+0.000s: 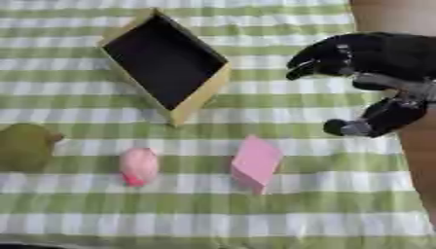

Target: Pick up objects on the table and place them in the box.

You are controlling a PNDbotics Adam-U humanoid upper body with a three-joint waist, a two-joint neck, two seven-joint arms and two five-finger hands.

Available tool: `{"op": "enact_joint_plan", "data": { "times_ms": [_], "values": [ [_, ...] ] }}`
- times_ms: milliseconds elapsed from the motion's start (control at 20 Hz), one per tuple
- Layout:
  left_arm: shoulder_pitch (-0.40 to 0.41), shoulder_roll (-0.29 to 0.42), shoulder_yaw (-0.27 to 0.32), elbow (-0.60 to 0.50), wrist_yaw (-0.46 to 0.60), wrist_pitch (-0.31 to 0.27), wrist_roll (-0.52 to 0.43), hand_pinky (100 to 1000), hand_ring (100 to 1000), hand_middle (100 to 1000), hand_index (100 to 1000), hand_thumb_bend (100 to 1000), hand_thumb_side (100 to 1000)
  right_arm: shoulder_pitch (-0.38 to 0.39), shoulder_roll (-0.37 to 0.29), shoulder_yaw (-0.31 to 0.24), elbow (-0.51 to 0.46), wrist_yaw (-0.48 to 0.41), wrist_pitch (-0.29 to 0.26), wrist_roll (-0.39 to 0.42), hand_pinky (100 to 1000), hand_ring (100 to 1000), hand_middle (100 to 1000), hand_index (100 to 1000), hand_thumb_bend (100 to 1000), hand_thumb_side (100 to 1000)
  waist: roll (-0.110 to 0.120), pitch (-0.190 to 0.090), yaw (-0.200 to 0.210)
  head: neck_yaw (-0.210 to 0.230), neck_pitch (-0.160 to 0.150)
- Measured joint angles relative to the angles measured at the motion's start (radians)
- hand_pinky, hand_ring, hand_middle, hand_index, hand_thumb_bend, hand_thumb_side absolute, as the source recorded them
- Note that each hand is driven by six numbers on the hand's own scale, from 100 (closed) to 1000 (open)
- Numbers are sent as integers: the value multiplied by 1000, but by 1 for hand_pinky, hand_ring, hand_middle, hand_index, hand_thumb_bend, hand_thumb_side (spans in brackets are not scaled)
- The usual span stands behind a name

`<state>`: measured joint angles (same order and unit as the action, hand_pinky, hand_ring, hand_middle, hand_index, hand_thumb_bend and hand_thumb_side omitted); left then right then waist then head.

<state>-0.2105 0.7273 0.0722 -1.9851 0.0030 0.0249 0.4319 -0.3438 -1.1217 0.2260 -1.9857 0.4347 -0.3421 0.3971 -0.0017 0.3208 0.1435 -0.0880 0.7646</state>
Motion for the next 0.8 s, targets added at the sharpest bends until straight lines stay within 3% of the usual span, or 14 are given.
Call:
{"op": "enact_joint_plan", "data": {
  "times_ms": [350,800],
  "values": [
    [0,-7,0,0,0,-3,-1,812,779,776,838,671,777,-12,-1,21,0,0,-19,17,943,946,911,932,392,131,-9,13,-8,-28,0],
    [-2,-7,-1,0,4,-5,-8,812,779,776,838,659,780,-50,-2,77,0,4,-44,60,943,947,913,936,372,164,-13,15,2,-31,0]
  ]
}}
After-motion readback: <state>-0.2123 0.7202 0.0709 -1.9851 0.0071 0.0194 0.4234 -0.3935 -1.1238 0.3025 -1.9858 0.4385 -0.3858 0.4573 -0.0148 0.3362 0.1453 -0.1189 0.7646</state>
